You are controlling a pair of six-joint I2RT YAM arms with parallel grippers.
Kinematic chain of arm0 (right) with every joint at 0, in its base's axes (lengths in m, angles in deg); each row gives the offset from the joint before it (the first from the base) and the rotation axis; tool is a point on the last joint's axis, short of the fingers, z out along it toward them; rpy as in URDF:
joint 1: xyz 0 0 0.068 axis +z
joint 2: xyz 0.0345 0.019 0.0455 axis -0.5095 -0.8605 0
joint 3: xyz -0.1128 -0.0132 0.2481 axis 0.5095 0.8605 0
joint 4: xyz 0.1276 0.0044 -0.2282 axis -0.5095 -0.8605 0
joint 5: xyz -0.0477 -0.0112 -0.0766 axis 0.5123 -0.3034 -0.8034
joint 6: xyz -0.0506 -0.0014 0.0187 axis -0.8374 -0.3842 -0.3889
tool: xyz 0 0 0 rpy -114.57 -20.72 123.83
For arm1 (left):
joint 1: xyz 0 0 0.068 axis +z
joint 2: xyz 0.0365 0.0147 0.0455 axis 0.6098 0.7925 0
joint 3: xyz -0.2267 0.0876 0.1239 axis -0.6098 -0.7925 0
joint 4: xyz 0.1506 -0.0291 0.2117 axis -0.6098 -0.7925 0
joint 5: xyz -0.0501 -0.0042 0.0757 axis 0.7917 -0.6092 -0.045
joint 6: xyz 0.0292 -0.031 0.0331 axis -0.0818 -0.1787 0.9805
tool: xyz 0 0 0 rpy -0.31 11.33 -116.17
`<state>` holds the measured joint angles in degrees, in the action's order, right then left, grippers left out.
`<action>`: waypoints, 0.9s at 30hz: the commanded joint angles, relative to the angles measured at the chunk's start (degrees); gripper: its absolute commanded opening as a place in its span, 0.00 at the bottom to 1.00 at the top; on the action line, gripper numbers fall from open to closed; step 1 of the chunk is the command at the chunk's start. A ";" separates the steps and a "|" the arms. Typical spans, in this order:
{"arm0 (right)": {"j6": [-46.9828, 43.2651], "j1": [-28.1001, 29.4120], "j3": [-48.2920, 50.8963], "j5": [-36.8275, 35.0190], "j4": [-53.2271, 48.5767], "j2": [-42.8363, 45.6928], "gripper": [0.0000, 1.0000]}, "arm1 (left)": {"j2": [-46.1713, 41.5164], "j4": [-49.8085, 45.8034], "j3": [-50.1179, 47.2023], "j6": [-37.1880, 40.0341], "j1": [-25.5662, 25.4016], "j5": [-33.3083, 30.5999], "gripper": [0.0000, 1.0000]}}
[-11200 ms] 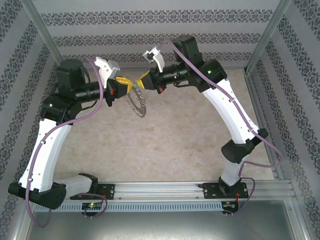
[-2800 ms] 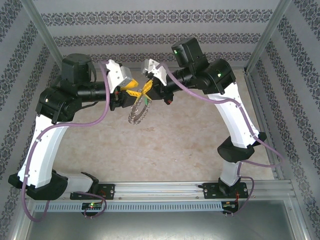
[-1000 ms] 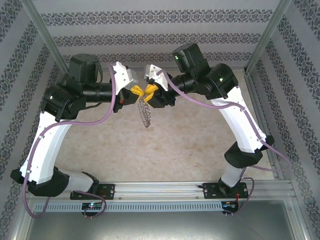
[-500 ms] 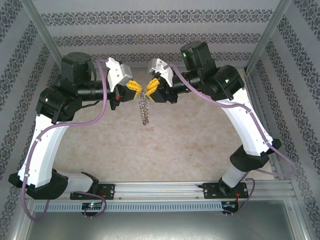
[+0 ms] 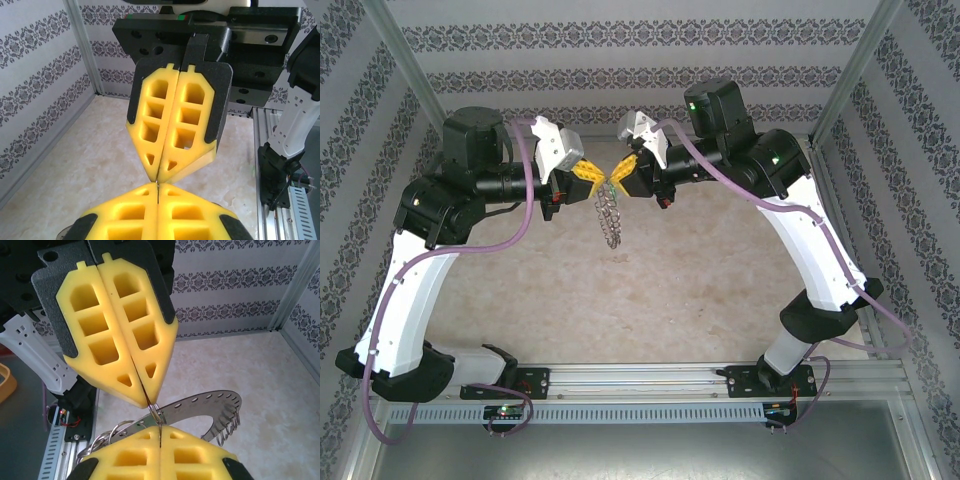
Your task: Put the keys on the keyring
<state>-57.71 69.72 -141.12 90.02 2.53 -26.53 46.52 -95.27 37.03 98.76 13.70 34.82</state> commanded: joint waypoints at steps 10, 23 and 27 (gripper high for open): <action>3.16 -1.30 -2.76 0.91 -3.48 -2.85 0.00 | -1.64 8.76 -0.91 -1.91 1.29 0.97 0.00; 7.15 -2.95 -1.85 5.37 -1.39 -4.66 0.06 | -1.79 10.79 -1.79 -2.31 2.37 1.42 0.00; 7.91 -3.41 -0.89 6.14 -0.11 -4.29 0.12 | -1.69 10.93 -1.95 -2.35 2.93 1.60 0.00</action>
<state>-51.22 67.10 -142.97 94.96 2.24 -30.05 46.22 -90.53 34.80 97.32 15.40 34.87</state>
